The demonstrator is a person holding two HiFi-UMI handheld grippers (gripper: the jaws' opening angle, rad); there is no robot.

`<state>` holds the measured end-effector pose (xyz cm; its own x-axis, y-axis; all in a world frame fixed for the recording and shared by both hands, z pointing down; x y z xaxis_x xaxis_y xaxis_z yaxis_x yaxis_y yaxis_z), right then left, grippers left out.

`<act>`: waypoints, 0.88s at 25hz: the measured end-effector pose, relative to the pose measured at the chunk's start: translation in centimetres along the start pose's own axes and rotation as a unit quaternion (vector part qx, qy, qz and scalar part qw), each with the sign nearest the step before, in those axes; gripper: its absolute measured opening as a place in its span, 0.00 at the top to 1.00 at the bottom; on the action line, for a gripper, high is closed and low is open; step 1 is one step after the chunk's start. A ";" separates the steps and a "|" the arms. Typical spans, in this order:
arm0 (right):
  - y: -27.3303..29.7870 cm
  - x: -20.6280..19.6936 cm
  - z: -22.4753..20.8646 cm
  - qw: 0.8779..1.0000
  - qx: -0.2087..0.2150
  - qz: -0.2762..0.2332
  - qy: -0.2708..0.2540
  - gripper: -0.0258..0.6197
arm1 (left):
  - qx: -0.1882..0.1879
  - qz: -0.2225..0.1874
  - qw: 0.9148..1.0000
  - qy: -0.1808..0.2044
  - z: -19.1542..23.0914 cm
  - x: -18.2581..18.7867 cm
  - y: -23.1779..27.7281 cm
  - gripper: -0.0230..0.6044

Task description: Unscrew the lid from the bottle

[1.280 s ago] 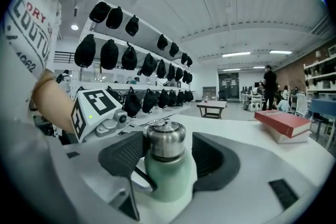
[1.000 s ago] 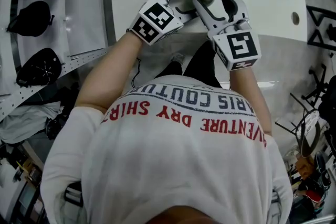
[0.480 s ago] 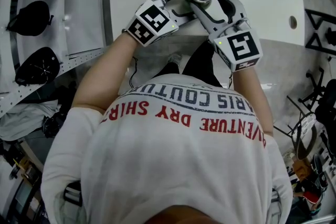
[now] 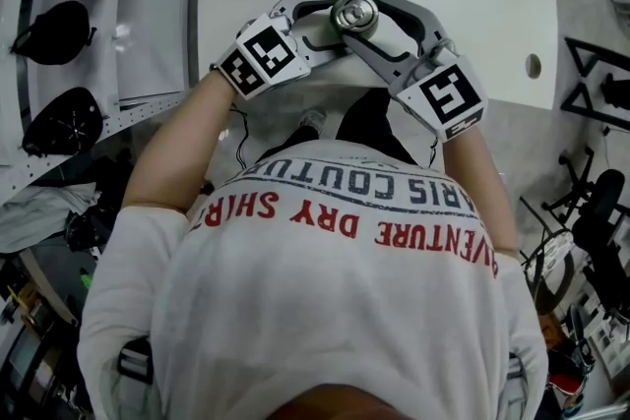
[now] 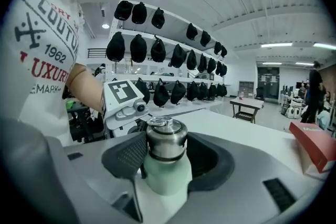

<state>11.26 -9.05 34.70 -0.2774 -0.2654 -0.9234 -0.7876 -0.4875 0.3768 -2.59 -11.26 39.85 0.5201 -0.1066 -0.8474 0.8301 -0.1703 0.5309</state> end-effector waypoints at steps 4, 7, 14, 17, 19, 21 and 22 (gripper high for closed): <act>0.0 0.3 -0.9 0.998 0.053 0.011 -0.019 0.59 | -0.009 0.003 1.000 0.005 0.2 0.1 0.1 0.43; 0.3 0.6 -1.4 0.995 0.096 0.011 -0.032 0.59 | -0.014 0.006 1.000 0.008 0.2 0.1 0.0 0.43; 0.7 1.0 -2.7 0.981 0.184 0.015 -0.056 0.59 | -0.019 0.012 1.000 0.013 0.3 0.2 0.0 0.43; 0.8 1.2 -3.2 0.975 0.212 0.015 -0.064 0.59 | -0.017 0.015 1.000 0.013 0.3 0.3 0.0 0.43; 1.0 1.4 -3.2 0.972 0.228 0.014 -0.062 0.59 | -0.015 0.013 1.000 0.010 0.2 0.3 -0.1 0.43; 1.1 1.5 -3.2 0.969 0.240 0.010 -0.061 0.59 | -0.012 0.013 1.000 0.008 0.1 0.1 -0.1 0.43; 1.1 1.6 -3.2 0.968 0.243 0.008 -0.062 0.59 | -0.012 0.013 1.000 0.009 0.1 0.1 -0.2 0.43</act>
<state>11.72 -12.71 33.93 -0.3323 -0.1538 -0.9305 -0.9400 -0.0265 0.3401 -2.70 -11.37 39.68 0.5455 -0.0941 -0.8328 0.8201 -0.1450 0.5535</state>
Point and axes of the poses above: the fingertips, and each gripper's own axes: y forward along the fingers, z to its left, x out of its top, the point moved 9 cm from there along -y, backward along the fingers, and after that the axes turned 5 degrees about y, right-handed, at the moved point
